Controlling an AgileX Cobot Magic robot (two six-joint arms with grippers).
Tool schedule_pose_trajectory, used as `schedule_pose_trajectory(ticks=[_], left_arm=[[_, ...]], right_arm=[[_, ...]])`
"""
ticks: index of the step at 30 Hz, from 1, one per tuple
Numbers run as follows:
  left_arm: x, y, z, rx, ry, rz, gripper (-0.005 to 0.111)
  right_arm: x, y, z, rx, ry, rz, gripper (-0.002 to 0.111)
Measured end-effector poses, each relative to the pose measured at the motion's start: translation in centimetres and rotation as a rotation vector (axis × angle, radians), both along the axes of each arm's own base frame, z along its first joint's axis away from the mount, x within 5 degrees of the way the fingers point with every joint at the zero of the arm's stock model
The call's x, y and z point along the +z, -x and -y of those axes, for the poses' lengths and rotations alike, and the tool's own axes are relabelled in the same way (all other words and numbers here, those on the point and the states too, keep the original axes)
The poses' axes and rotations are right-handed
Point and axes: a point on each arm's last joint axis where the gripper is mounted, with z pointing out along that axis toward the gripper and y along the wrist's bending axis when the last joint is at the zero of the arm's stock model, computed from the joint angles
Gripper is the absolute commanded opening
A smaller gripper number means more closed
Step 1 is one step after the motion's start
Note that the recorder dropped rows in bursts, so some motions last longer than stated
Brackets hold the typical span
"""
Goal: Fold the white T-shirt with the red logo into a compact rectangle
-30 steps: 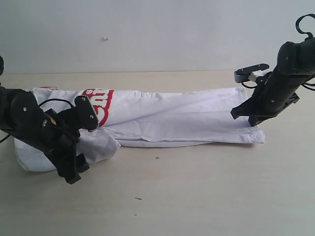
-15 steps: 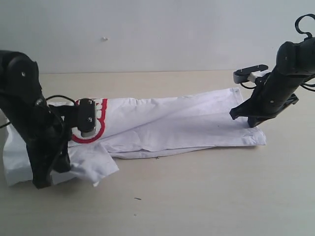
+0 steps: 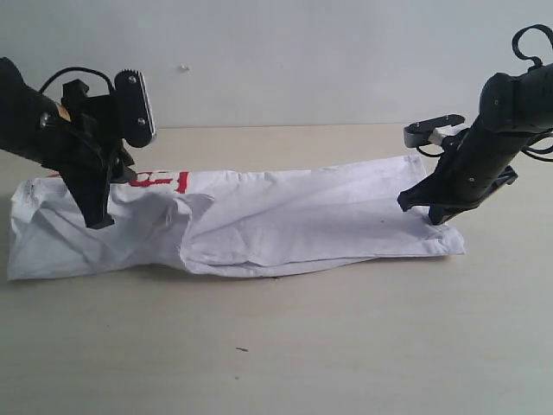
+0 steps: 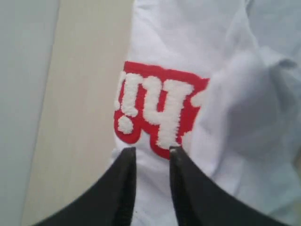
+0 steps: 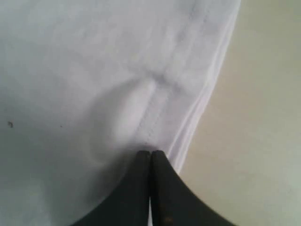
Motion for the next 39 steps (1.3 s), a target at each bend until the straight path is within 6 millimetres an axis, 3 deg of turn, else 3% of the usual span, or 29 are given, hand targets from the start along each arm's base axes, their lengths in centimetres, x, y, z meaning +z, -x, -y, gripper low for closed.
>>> schedule_pose_trajectory(ticks=[4, 10, 17, 20, 23, 28, 36, 39], left_arm=[[-0.9, -0.5, -0.4, 0.015, -0.006, -0.016, 0.06], [-1.5, -0.7, -0.4, 0.116, 0.066, -0.051, 0.06], [-2.2, 1.5, 0.4, 0.26, 0.138, -0.314, 0.022], [-2.5, 3.0, 1.8, 0.212, 0.114, -0.419, 0.018], [-2.6, 4.0, 3.5, 0.165, 0.104, -0.457, 0.027], [-3.9, 3.8, 4.2, 0.212, 0.128, -0.408, 0.062], [-5.1, 2.9, 3.9, 0.261, 0.135, -0.348, 0.062], [-6.4, 2.5, 3.9, 0.258, 0.106, -0.341, 0.062]], right_arm=[[0.0, 0.0, 0.0, 0.0, 0.0, 0.0, 0.0], [0.0, 0.0, 0.0, 0.001, 0.0, 0.0, 0.0], [0.0, 0.0, 0.0, 0.003, 0.001, 0.0, 0.0], [0.0, 0.0, 0.0, 0.003, 0.001, 0.0, 0.0], [0.0, 0.0, 0.0, 0.004, 0.001, 0.0, 0.0], [0.0, 0.0, 0.0, 0.002, -0.001, 0.0, 0.0], [0.0, 0.0, 0.0, 0.001, -0.002, 0.0, 0.0], [0.0, 0.0, 0.0, 0.001, -0.002, 0.0, 0.0]])
